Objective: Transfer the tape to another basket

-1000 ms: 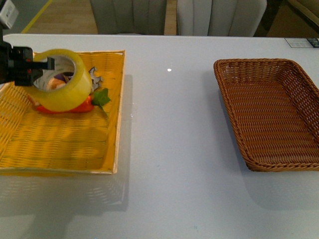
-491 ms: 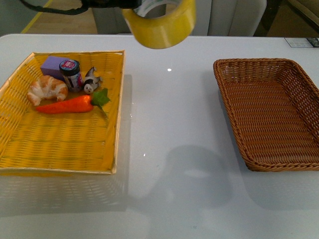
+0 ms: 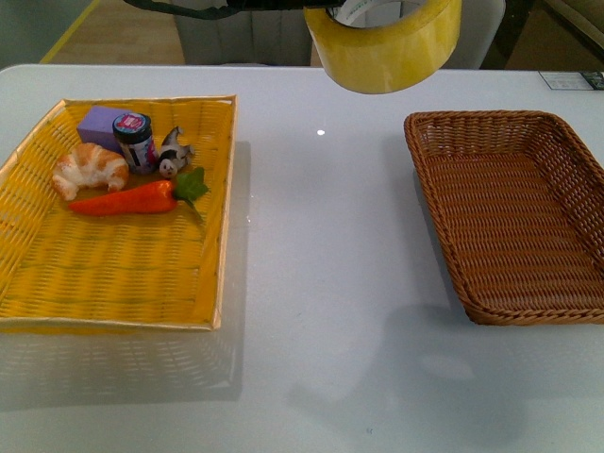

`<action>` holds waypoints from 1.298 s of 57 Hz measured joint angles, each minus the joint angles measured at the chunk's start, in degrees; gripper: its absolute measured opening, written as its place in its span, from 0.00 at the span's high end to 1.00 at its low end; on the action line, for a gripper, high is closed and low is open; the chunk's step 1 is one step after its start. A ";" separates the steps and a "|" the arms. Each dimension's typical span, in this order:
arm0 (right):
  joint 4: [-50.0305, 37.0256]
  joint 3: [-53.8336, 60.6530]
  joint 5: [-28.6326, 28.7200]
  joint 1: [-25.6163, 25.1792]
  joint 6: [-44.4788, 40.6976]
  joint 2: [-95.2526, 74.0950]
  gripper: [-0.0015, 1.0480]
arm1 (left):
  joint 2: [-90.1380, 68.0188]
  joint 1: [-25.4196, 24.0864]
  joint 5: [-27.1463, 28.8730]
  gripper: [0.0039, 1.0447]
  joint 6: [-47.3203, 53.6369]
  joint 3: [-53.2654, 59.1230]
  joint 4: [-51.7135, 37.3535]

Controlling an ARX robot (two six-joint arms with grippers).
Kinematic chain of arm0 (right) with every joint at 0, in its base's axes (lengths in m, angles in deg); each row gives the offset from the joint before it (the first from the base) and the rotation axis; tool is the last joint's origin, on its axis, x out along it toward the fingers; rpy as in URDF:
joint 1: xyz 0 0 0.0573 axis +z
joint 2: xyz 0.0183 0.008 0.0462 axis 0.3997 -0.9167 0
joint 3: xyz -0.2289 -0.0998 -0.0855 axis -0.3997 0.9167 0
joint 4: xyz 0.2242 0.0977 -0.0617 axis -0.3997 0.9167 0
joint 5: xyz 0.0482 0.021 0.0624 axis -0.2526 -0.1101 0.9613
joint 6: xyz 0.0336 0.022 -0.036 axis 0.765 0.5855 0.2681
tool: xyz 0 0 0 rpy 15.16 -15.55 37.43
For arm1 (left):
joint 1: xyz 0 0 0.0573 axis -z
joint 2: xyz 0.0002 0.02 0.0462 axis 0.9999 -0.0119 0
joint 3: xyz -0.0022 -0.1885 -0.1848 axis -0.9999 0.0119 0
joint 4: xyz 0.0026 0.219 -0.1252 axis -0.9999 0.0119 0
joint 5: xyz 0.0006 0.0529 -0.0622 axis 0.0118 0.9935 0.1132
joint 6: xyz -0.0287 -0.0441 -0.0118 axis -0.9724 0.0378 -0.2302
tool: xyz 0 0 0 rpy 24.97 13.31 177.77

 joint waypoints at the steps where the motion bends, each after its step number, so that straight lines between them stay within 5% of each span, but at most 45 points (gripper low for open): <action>1: 0.02 -0.02 0.09 0.00 0.02 -0.02 0.09 | 0.00 0.02 0.00 0.86 0.00 -0.02 0.04; 9: 14.32 -7.26 23.78 -4.48 9.46 -16.44 0.09 | -0.02 0.46 -0.13 0.86 -0.46 -0.04 0.74; 19: -3.61 -8.68 36.13 -1.38 20.11 -36.02 0.09 | -0.02 1.46 -0.74 0.86 -1.22 -0.31 1.20; 40: -42.34 -11.91 41.29 3.26 30.27 -66.23 0.09 | 0.07 1.77 -2.03 0.86 -2.97 -0.28 1.27; 74: -58.73 -23.19 40.48 3.32 37.77 -91.03 0.09 | 0.42 1.79 -3.65 0.86 -4.09 -0.20 1.55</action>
